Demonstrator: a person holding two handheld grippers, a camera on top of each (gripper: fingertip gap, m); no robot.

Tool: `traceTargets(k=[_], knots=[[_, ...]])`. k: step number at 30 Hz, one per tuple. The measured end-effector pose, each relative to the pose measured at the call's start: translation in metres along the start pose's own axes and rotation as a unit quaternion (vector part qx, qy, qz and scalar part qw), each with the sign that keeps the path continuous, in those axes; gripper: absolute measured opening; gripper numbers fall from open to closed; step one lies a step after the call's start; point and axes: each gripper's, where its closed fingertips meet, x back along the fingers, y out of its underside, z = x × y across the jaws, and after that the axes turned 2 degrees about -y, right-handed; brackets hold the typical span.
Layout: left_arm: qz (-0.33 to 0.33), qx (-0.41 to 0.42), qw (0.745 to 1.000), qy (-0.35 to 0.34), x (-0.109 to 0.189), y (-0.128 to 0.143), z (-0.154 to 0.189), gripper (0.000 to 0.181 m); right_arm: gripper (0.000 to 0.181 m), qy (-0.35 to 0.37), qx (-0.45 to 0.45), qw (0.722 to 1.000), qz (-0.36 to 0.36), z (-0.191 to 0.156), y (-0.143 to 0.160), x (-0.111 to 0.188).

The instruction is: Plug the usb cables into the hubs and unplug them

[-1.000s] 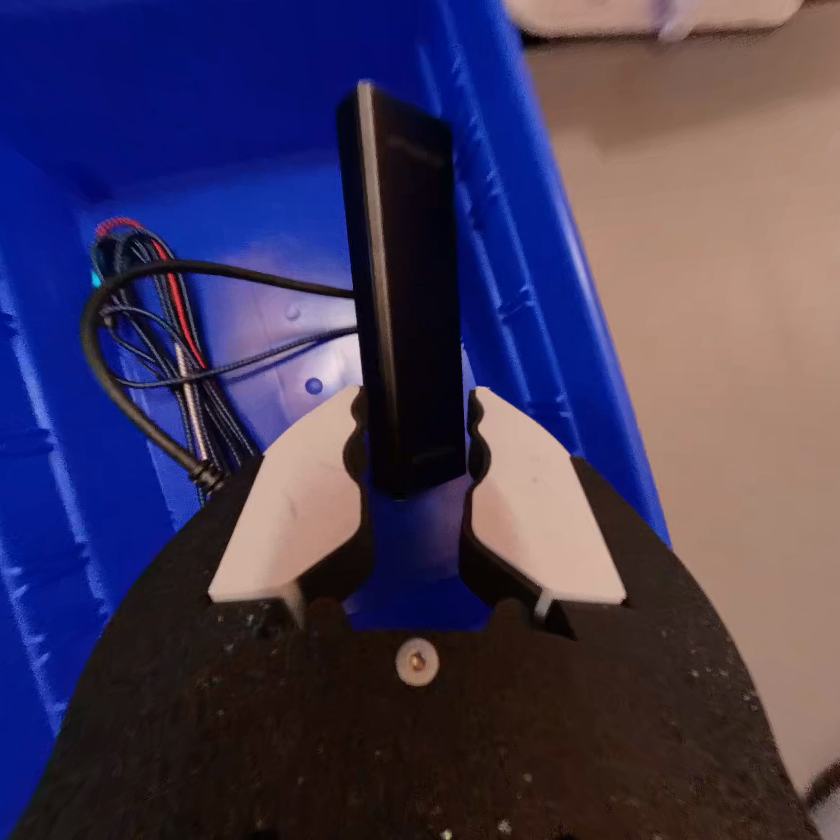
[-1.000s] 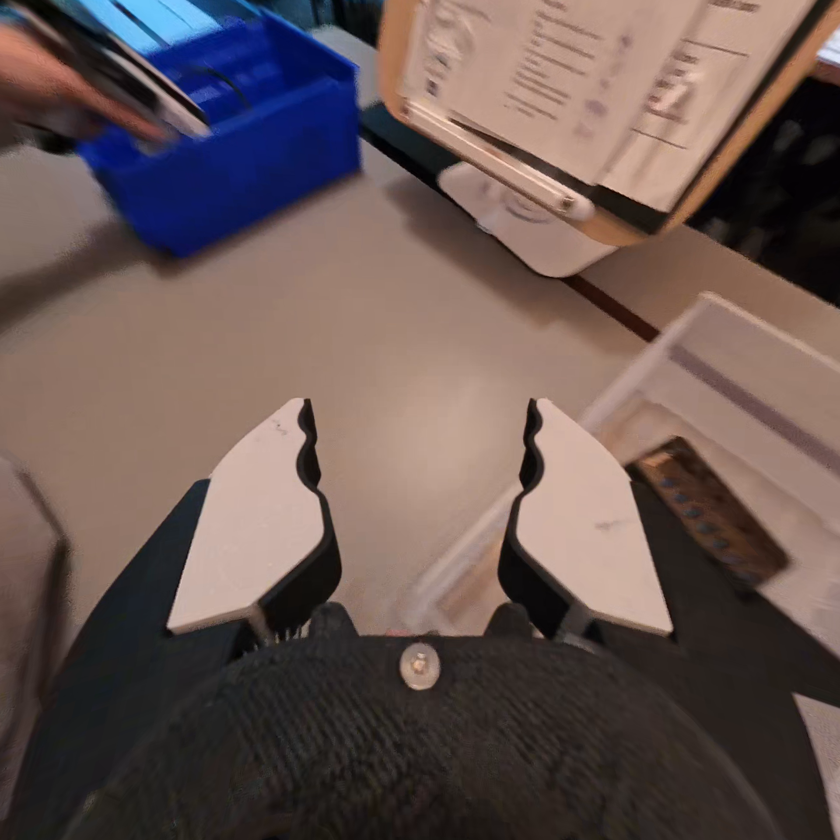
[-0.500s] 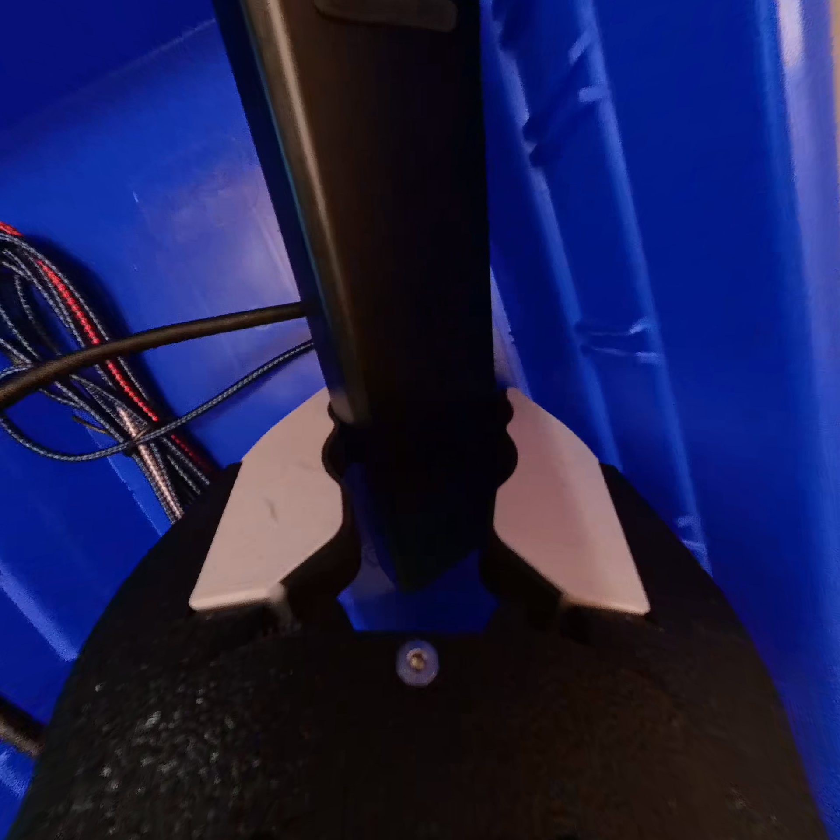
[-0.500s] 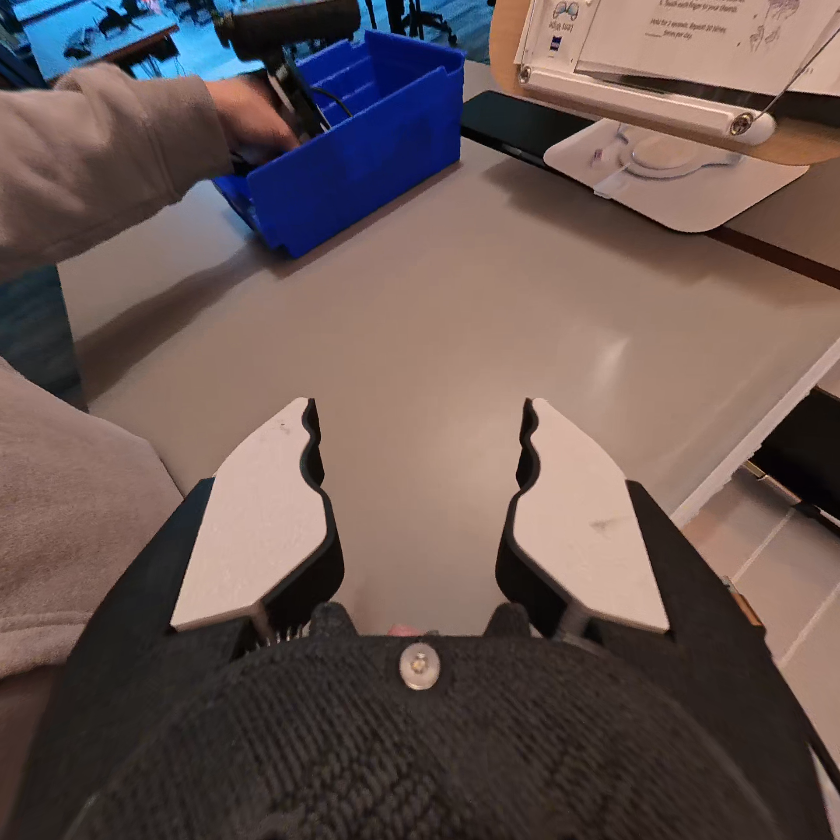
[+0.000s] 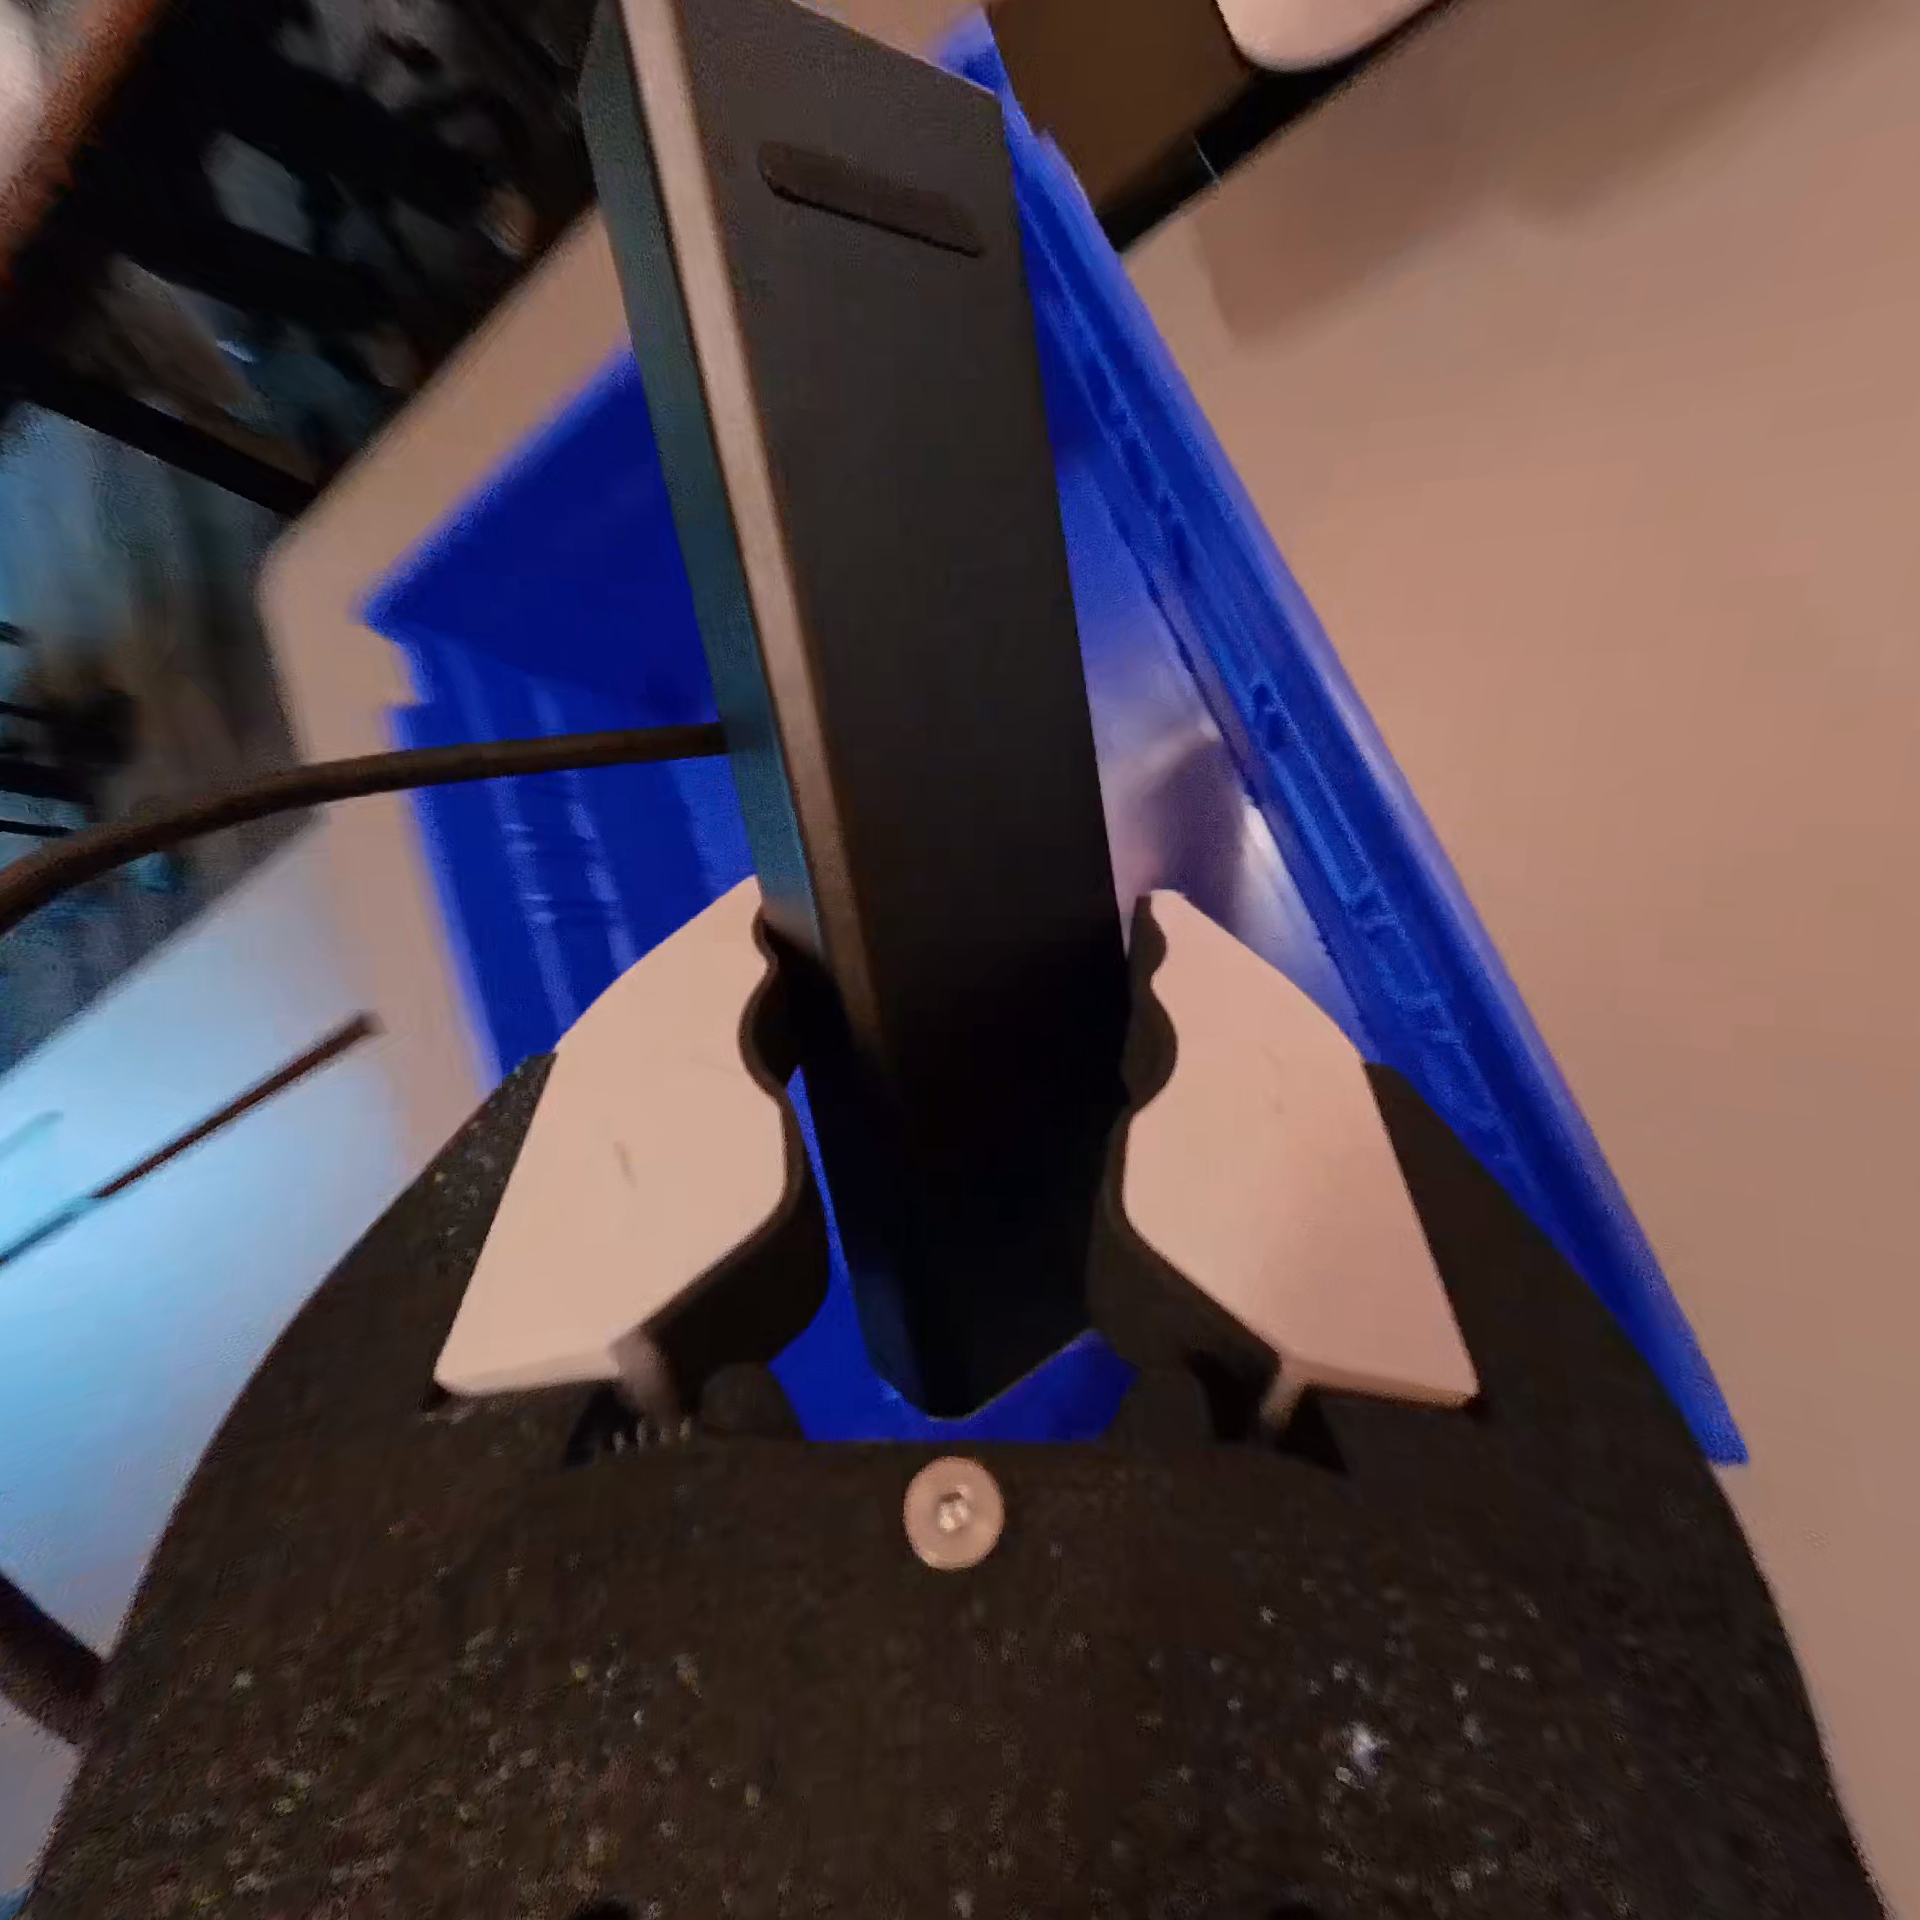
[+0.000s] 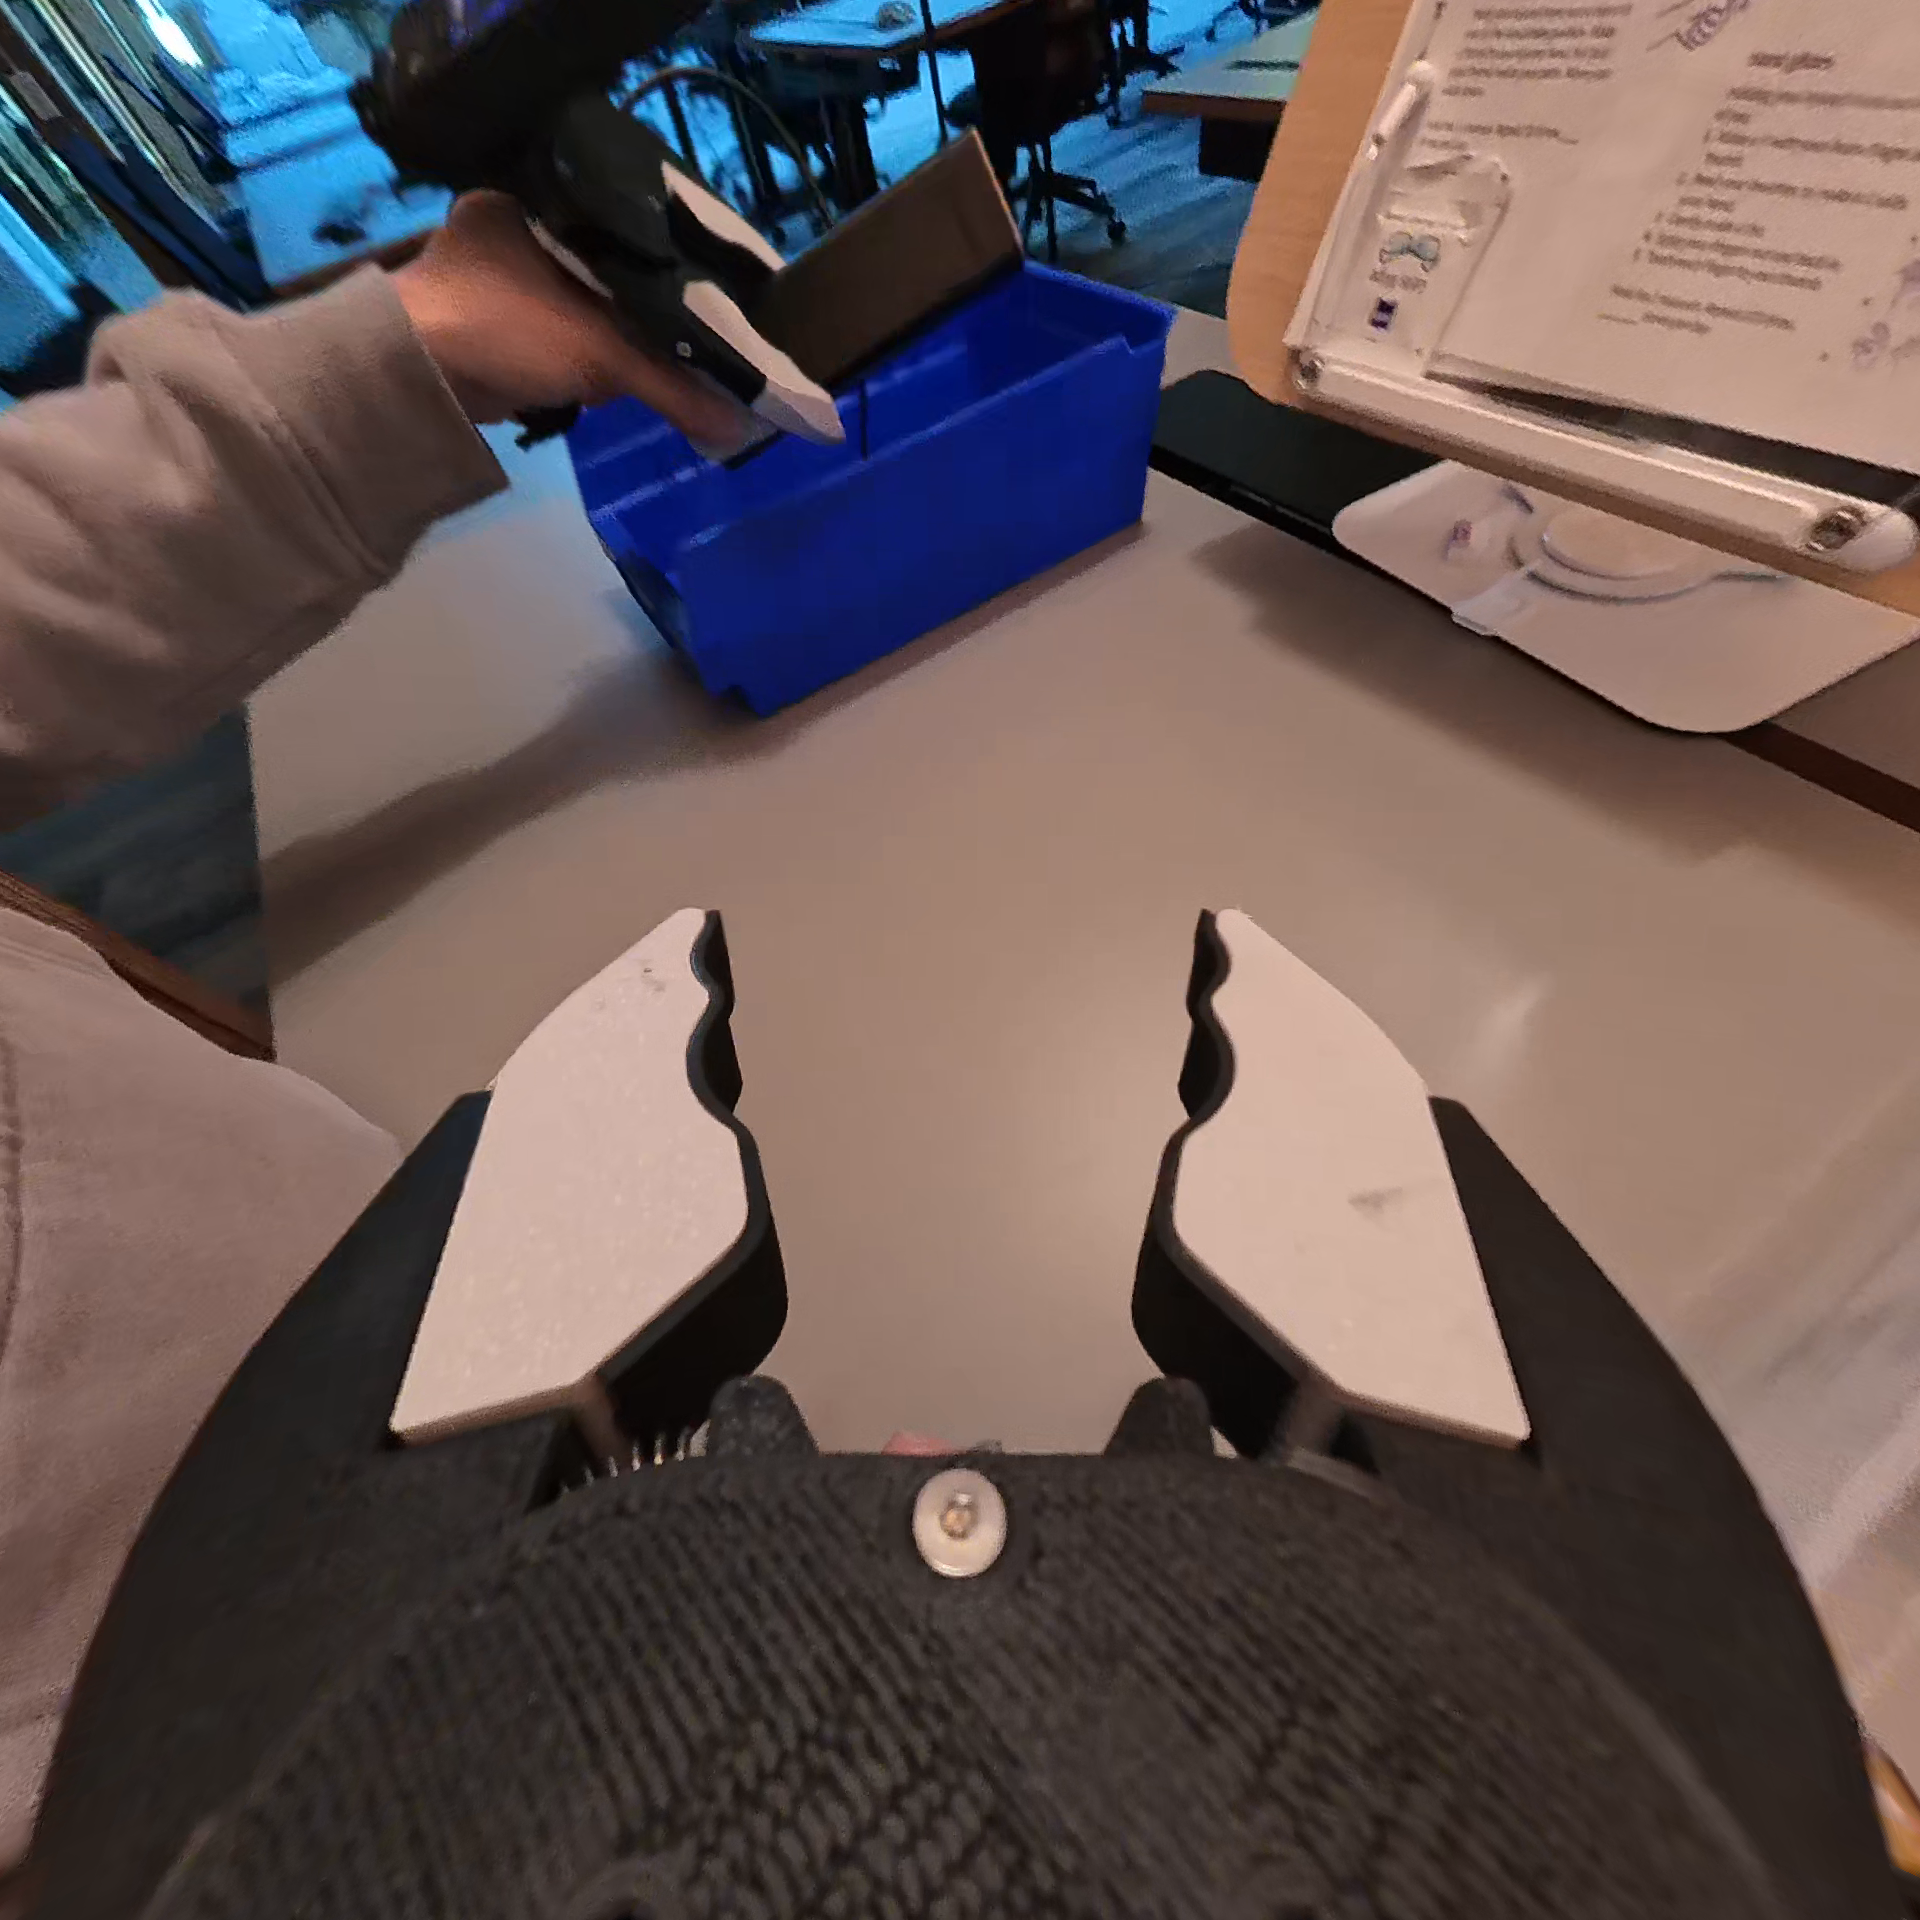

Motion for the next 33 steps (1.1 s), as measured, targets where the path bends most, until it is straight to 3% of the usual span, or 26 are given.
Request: traceTargets(k=[1,4,9,13,16,20,22,24,27,31,33], knots=[[0.019,-0.01,1.0,-0.017,0.014,-0.007,-0.005,0.061,0.085,-0.011,-0.003,1.0,0.01,-0.005,-0.005,-0.004],[0.105,-0.013,0.994,0.0,0.059,-0.038,0.001,0.061,0.085,-0.023,-0.007,0.999,0.047,-0.014,-0.025,-0.014],[0.251,-0.05,0.964,0.072,0.138,-0.089,0.043,0.061,0.087,-0.05,-0.015,0.99,0.129,-0.03,-0.085,-0.026],[0.349,-0.094,0.924,0.126,0.2,-0.122,0.087,0.06,0.082,-0.089,0.016,0.977,0.195,-0.056,-0.149,-0.018],[0.39,-0.124,0.891,0.197,0.225,-0.132,0.133,0.06,0.075,-0.097,0.046,0.967,0.232,-0.071,-0.182,-0.008],[0.399,-0.148,0.858,0.286,0.219,-0.12,0.191,0.06,0.067,-0.075,0.052,0.973,0.21,-0.067,-0.176,-0.014],[0.395,-0.151,0.851,0.313,0.208,-0.111,0.214,0.06,0.044,-0.104,0.042,0.978,0.176,-0.07,-0.154,-0.023],[0.39,-0.143,0.846,0.335,0.194,-0.102,0.23,0.06,0.033,-0.134,0.021,0.978,0.16,-0.072,-0.135,-0.026],[0.38,-0.135,0.854,0.329,0.172,-0.094,0.244,0.061,0.029,-0.118,0.009,0.981,0.15,-0.068,-0.116,-0.033],[0.395,-0.092,0.87,0.281,0.163,-0.104,0.241,0.062,0.029,-0.014,0.025,0.993,0.113,-0.055,-0.107,-0.045],[0.365,-0.083,0.891,0.257,0.156,-0.106,0.242,0.064,0.029,0.037,-0.001,0.994,0.103,-0.044,-0.106,-0.05]])
